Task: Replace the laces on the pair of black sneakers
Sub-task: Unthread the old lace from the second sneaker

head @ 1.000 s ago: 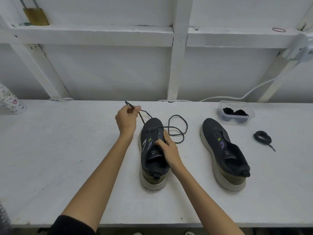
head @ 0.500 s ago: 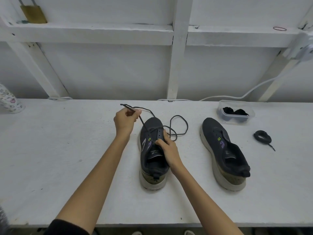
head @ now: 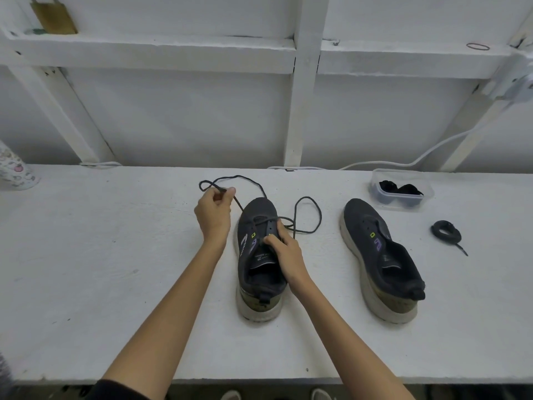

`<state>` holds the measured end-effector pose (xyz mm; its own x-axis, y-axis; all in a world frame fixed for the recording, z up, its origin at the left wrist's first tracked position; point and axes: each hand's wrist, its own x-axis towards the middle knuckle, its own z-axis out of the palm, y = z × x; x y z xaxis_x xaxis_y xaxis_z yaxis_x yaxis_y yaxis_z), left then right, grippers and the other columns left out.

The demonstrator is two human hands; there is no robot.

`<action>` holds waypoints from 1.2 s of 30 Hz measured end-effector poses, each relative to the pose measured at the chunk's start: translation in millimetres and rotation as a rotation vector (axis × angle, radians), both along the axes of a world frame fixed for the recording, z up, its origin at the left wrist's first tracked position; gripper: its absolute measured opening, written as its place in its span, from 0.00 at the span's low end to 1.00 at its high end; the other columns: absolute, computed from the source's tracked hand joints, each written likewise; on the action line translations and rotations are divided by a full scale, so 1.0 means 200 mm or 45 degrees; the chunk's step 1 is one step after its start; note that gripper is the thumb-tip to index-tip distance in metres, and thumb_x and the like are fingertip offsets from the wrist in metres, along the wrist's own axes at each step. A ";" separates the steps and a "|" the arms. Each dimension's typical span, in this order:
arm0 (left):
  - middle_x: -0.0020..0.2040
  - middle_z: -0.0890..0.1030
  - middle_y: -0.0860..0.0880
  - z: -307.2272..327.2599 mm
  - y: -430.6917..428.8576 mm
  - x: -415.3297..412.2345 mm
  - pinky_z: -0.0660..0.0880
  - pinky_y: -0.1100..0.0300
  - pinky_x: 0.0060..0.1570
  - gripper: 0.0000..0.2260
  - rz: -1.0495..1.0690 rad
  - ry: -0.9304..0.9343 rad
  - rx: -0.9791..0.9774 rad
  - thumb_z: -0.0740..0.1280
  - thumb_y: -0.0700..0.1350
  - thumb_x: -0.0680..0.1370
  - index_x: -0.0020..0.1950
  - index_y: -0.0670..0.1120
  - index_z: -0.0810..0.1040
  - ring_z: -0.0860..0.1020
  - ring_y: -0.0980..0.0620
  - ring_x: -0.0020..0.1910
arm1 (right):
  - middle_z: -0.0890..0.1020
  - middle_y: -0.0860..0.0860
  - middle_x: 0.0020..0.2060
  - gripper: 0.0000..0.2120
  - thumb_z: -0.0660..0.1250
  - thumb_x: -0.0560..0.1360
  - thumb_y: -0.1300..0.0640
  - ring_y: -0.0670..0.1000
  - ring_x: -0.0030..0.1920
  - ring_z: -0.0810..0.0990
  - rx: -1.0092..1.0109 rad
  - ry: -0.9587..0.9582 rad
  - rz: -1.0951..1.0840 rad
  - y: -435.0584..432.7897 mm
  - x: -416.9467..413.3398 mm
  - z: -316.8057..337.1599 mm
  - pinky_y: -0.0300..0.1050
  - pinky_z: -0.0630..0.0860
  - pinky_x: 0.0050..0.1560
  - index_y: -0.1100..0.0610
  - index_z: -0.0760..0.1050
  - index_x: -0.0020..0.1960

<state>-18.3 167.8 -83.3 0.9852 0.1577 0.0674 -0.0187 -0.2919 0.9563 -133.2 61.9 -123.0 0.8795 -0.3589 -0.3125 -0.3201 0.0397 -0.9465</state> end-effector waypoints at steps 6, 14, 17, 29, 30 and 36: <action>0.45 0.83 0.47 -0.15 0.01 -0.11 0.73 0.61 0.48 0.13 -0.402 0.222 0.279 0.74 0.50 0.74 0.48 0.41 0.82 0.80 0.50 0.46 | 0.81 0.47 0.57 0.24 0.65 0.72 0.51 0.49 0.57 0.79 -0.031 -0.036 -0.003 -0.01 -0.01 0.02 0.47 0.76 0.59 0.47 0.73 0.68; 0.43 0.81 0.43 0.01 0.03 -0.02 0.74 0.56 0.44 0.09 0.015 0.027 -0.004 0.68 0.48 0.79 0.46 0.42 0.77 0.76 0.51 0.39 | 0.79 0.47 0.61 0.29 0.67 0.70 0.48 0.51 0.60 0.77 0.020 0.017 0.036 -0.01 -0.01 0.03 0.46 0.75 0.59 0.45 0.71 0.71; 0.44 0.81 0.48 -0.08 0.02 -0.10 0.75 0.57 0.48 0.14 -0.191 0.158 0.080 0.71 0.54 0.75 0.49 0.42 0.79 0.78 0.51 0.43 | 0.82 0.47 0.55 0.23 0.67 0.71 0.49 0.49 0.55 0.79 0.026 0.027 0.016 -0.01 -0.01 0.03 0.40 0.75 0.50 0.42 0.73 0.66; 0.39 0.80 0.47 -0.02 0.04 -0.04 0.77 0.67 0.36 0.08 0.039 -0.033 -0.145 0.70 0.45 0.77 0.49 0.40 0.80 0.77 0.54 0.35 | 0.76 0.47 0.67 0.36 0.67 0.70 0.46 0.51 0.62 0.76 -0.014 0.041 0.023 0.00 -0.01 0.02 0.43 0.73 0.58 0.48 0.64 0.77; 0.40 0.80 0.48 -0.03 0.04 -0.05 0.78 0.63 0.39 0.09 -0.011 0.008 -0.131 0.71 0.47 0.76 0.49 0.42 0.79 0.78 0.53 0.37 | 0.76 0.48 0.66 0.37 0.66 0.68 0.45 0.51 0.62 0.76 -0.010 0.045 0.016 0.00 0.00 0.03 0.43 0.74 0.58 0.47 0.64 0.76; 0.41 0.83 0.49 -0.16 0.04 -0.12 0.79 0.53 0.51 0.03 -0.335 0.149 0.148 0.72 0.45 0.75 0.43 0.47 0.82 0.82 0.49 0.43 | 0.82 0.50 0.56 0.30 0.66 0.66 0.46 0.51 0.55 0.79 -0.007 0.004 -0.023 0.01 -0.01 0.04 0.43 0.76 0.52 0.49 0.74 0.68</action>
